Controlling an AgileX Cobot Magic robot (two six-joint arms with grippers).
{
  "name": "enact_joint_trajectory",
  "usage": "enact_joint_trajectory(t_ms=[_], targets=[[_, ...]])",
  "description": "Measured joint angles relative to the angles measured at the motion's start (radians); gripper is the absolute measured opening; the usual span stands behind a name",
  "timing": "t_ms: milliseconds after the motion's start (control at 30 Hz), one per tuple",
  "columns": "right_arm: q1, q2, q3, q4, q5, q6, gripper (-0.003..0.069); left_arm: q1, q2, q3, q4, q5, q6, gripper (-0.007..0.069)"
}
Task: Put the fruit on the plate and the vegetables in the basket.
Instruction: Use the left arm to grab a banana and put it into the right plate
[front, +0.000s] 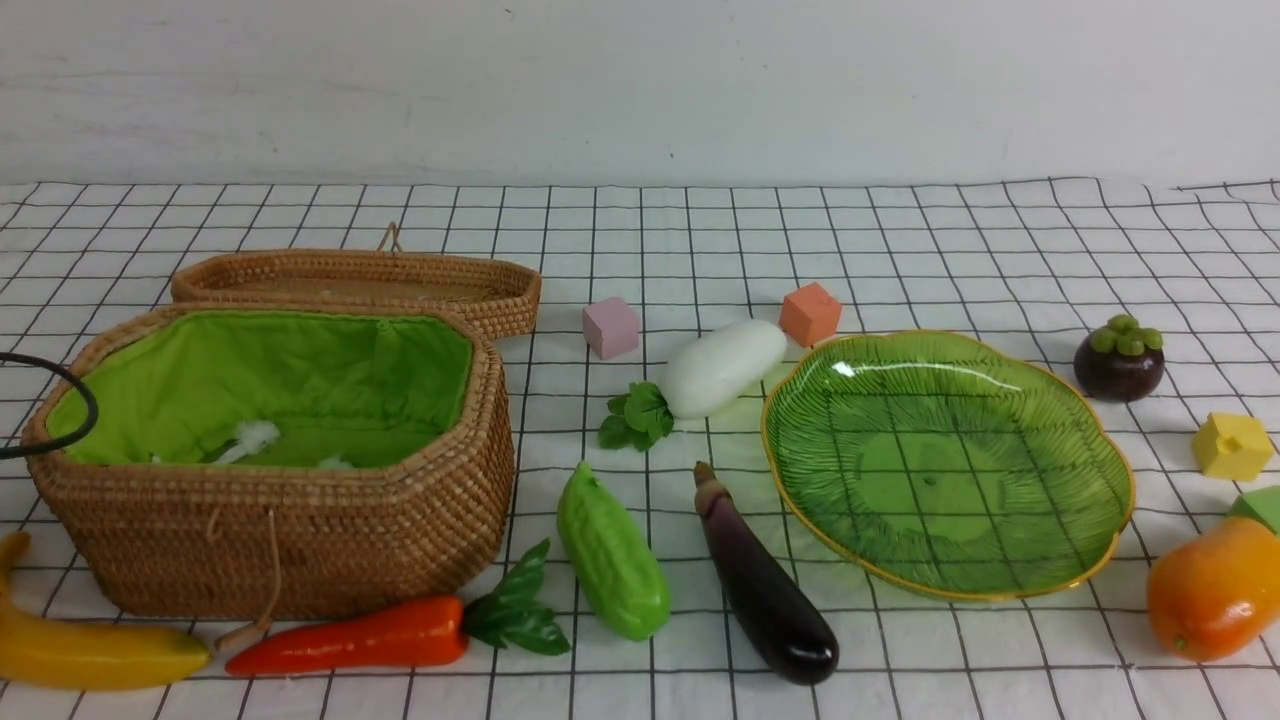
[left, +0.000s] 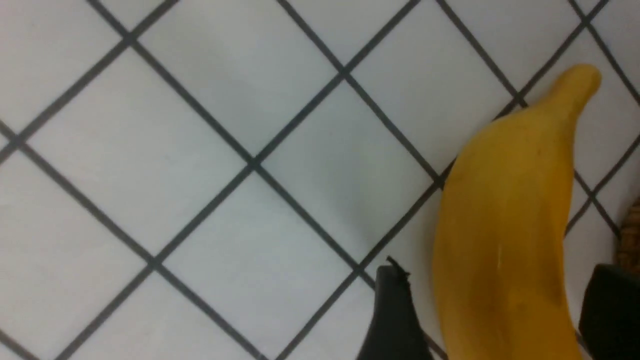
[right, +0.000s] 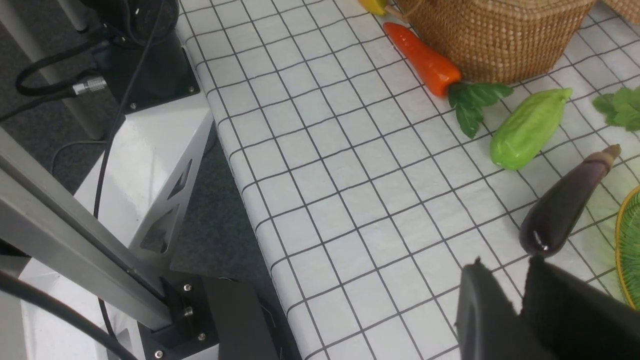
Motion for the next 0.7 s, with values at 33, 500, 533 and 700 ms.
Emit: enact_joint_trajectory(t_ms=[33, 500, 533, 700], targets=[[0.0, 0.0, 0.0, 0.0, 0.0, 0.0, 0.0151, 0.0, 0.0, 0.0, -0.008, -0.016, 0.021, 0.047], [0.0, 0.0, 0.0, -0.011, -0.001, 0.0, 0.0155, 0.0, 0.102, 0.0, -0.022, -0.082, 0.048, 0.047], [0.0, 0.0, 0.0, -0.011, -0.003, -0.001, 0.0158, 0.0, 0.102, -0.001, -0.023, -0.084, 0.048, 0.047], [0.0, 0.0, 0.0, -0.011, -0.004, -0.001, 0.016, 0.0, 0.103, -0.001, 0.022, -0.081, 0.048, 0.0389]])
